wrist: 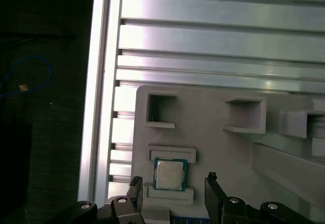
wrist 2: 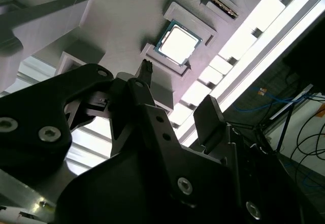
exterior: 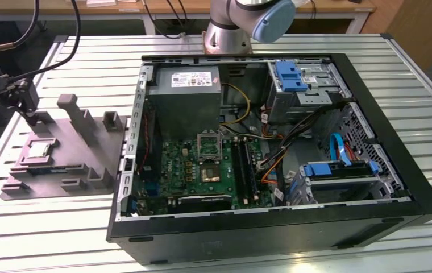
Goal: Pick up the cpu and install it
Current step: 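Pick up the cpu and move it towards the insertion slot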
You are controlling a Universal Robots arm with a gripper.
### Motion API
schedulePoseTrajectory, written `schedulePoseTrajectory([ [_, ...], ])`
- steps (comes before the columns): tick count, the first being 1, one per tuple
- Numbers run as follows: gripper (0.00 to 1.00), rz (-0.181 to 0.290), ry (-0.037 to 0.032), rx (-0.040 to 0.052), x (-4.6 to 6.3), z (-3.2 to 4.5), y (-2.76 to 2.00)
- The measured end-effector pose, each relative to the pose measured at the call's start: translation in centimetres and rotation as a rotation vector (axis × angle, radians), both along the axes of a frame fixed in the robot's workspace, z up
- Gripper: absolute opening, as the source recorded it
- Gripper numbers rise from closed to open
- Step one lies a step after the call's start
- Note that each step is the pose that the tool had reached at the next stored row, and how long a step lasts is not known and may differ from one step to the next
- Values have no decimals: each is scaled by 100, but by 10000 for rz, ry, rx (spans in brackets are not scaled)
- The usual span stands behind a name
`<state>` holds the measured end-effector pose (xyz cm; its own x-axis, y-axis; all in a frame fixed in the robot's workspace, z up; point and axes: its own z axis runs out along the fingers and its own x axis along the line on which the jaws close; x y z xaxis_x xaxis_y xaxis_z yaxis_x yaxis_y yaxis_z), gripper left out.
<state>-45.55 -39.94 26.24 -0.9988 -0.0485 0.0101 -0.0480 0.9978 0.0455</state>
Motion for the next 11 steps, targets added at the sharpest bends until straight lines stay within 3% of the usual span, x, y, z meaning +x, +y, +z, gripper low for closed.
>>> schedulePoseTrajectory([
  [2, 61, 0, -1, 1, 0, -6, 0],
  [3, 67, 0, -1, 1, 0, -9, 0],
  [11, 65, 34, -1, 1, 0, -41, -2],
])
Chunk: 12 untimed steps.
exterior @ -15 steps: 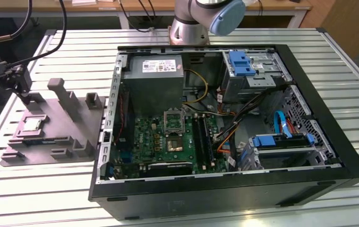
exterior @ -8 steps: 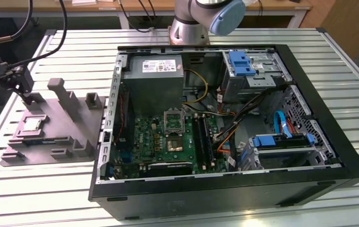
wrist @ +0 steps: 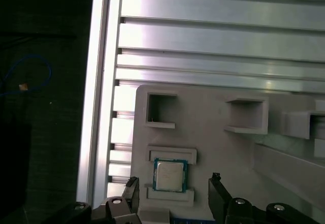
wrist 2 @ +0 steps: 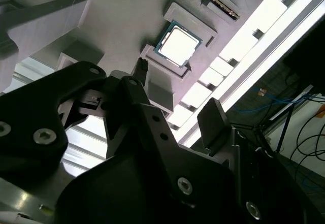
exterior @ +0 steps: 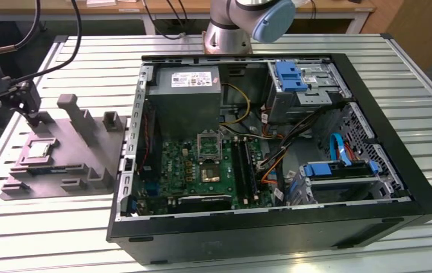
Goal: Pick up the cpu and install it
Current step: 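Pick up the cpu and move it towards the insertion slot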
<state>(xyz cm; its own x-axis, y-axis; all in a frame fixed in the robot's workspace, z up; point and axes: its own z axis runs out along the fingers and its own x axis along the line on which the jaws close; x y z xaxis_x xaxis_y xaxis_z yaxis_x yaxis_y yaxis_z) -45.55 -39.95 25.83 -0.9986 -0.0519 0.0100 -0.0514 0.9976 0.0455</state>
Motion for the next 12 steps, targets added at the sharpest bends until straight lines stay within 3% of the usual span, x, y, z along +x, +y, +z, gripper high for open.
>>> schedulePoseTrajectory([
  [2, 65, 1, 1, 0, 0, -13, -1],
  [3, 58, 1, 0, 0, 0, -21, -1],
  [12, 58, 2, 2, -2, 0, -60, -6],
])
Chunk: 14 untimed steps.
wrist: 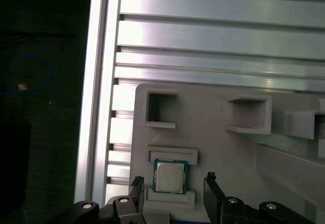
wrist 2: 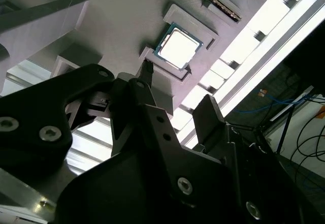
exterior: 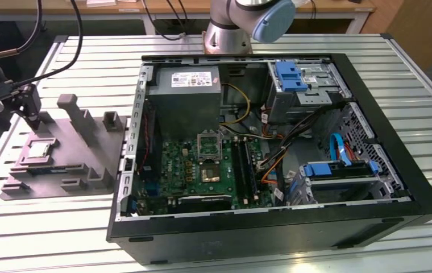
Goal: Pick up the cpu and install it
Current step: 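Pick up the cpu and move it towards the insertion slot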
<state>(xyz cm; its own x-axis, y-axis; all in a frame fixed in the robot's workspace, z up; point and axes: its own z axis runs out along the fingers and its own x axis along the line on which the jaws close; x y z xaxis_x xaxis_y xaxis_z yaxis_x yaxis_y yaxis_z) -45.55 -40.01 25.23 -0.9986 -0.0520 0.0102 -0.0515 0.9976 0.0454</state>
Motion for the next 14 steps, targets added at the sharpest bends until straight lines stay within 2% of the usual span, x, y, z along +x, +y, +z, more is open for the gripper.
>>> schedulePoseTrajectory([
  [14, 58, 0, -1, 1, 0, -30, 0],
])
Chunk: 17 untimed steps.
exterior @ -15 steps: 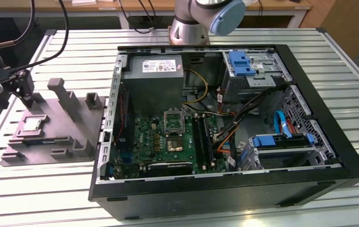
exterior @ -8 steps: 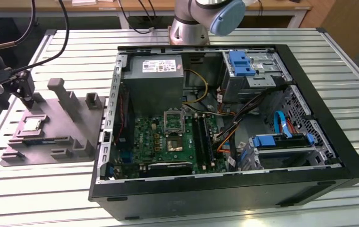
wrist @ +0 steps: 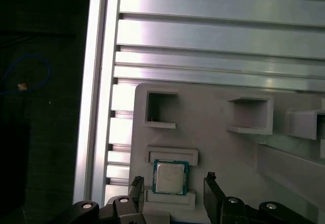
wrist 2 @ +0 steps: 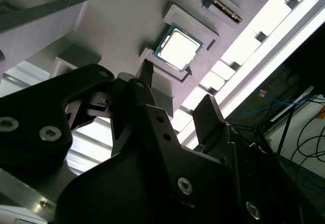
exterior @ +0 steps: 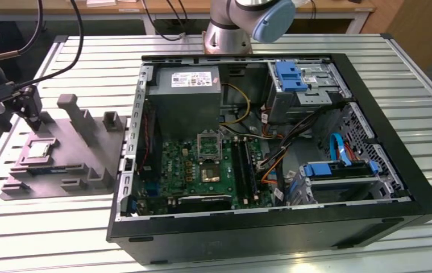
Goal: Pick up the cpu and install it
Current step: 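Pick up the cpu and move it towards the insertion slot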
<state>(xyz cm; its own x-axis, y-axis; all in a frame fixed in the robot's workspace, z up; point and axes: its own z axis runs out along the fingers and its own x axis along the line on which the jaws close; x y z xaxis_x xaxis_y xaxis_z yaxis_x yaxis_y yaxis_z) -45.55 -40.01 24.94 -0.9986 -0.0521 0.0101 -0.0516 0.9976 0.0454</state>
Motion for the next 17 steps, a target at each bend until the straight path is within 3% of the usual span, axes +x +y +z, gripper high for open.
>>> schedulePoseTrajectory([
  [6, 58, 0, 0, 0, 0, -2, 0],
  [8, 66, 0, -2, 1, 0, -5, 0],
  [17, 66, -15, 0, -53, 0, -64, -20],
])
